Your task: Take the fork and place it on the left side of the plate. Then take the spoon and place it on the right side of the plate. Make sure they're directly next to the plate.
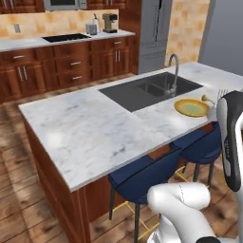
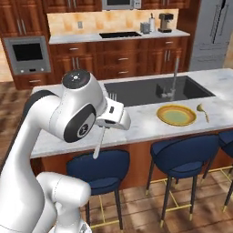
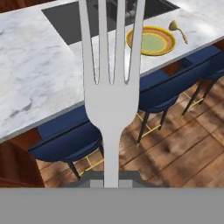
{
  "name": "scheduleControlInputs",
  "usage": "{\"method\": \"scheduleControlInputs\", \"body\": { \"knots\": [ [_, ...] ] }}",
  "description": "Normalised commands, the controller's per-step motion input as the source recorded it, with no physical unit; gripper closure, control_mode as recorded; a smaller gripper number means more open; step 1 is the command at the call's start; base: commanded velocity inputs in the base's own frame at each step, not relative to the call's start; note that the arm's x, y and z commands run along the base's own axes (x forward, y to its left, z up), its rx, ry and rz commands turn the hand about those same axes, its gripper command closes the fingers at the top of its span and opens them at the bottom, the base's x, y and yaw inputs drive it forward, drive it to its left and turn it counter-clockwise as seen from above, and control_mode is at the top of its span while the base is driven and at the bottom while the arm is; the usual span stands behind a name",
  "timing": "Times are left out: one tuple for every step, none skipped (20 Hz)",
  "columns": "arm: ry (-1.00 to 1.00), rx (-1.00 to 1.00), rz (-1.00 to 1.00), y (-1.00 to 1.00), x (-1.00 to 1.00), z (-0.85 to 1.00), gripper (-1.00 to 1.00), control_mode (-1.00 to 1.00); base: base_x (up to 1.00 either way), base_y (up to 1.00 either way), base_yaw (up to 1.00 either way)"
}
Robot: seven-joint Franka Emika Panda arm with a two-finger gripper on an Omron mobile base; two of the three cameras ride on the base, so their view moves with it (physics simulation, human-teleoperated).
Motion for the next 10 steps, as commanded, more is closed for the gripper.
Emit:
{"method": "scheduleControlInputs", "body": {
  "knots": [
    [0.00, 0.00, 0.00, 0.00, 0.00, 0.00, 1.00, 1.00, 0.21, -0.80, 0.33],
    [0.00, 0.00, 0.00, 0.00, 0.00, 0.00, 1.00, 1.00, 0.19, -0.80, 0.33],
    [0.00, 0.00, 0.00, 0.00, 0.00, 0.00, 1.00, 1.00, 0.18, -0.82, 0.32],
    [0.00, 0.00, 0.00, 0.00, 0.00, 0.00, 1.00, 1.00, 0.16, -0.82, 0.32],
    [0.00, 0.00, 0.00, 0.00, 0.00, 0.00, 1.00, 1.00, 0.16, -0.82, 0.32],
    [0.00, 0.00, 0.00, 0.00, 0.00, 0.00, 1.00, 1.00, 0.16, -0.81, 0.32],
    [0.00, 0.00, 0.00, 0.00, 0.00, 0.00, 1.00, 1.00, 0.15, -0.80, 0.32],
    [0.00, 0.00, 0.00, 0.00, 0.00, 0.00, 1.00, 1.00, 0.16, -0.78, 0.33],
    [0.00, 0.00, 0.00, 0.00, 0.00, 0.00, 1.00, 1.00, 0.19, -0.77, 0.33],
    [0.00, 0.00, 0.00, 0.00, 0.00, 0.00, 1.00, 1.00, 0.21, -0.73, 0.33]
  ]
}}
